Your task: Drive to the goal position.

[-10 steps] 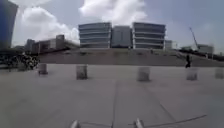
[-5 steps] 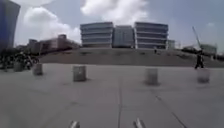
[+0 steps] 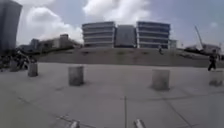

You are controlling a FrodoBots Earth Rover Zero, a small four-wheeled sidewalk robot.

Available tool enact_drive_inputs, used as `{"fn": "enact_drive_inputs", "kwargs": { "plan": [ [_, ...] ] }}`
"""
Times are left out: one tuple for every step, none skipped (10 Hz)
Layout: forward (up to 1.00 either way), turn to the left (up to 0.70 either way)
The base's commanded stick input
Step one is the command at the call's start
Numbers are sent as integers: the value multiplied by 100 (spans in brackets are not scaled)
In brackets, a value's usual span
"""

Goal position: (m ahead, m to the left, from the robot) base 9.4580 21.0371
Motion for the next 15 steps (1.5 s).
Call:
{"fn": "enact_drive_inputs", "kwargs": {
  "plan": [
    [85,-4],
    [85,-27],
    [85,-27],
    [85,-27],
    [85,-24],
    [85,0],
    [85,0],
    [85,0],
    [85,0],
    [85,0],
    [85,0],
    [85,0],
    [85,0],
    [85,0],
    [85,0]
  ]
}}
